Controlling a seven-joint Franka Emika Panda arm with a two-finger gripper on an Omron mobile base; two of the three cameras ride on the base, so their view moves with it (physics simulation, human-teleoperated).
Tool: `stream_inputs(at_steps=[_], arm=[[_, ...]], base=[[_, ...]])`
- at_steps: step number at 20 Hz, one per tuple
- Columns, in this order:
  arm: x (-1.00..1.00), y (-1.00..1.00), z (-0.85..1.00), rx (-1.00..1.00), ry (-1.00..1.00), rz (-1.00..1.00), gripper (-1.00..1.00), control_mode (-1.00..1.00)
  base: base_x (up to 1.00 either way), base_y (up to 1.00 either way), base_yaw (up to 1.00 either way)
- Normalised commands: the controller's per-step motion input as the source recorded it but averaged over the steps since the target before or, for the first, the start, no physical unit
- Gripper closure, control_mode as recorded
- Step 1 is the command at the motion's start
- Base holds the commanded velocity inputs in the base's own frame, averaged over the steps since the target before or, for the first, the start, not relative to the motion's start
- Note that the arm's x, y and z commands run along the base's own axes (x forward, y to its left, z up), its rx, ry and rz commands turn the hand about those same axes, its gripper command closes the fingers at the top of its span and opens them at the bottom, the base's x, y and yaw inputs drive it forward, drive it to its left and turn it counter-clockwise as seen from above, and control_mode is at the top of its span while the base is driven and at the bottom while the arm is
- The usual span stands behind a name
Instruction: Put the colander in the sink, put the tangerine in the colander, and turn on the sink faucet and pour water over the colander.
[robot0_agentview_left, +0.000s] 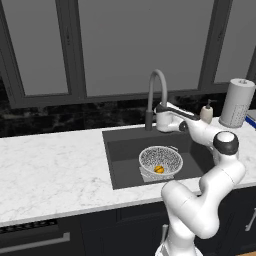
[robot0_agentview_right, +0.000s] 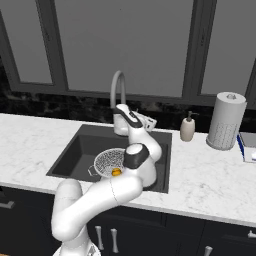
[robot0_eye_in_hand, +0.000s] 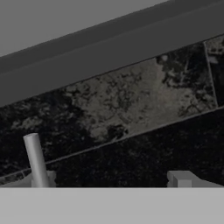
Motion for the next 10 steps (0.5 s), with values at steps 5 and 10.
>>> stream_inputs(at_steps=[5,10], arm=[[0.00,-0.51,0.00,0.11,0.00,-0.03,-1.00,-1.00],[0.00,-0.63,0.00,0.13,0.00,0.00,-1.00,-1.00]], base=[[0.00,0.00,0.00],[0.00,0.00,0.00]])
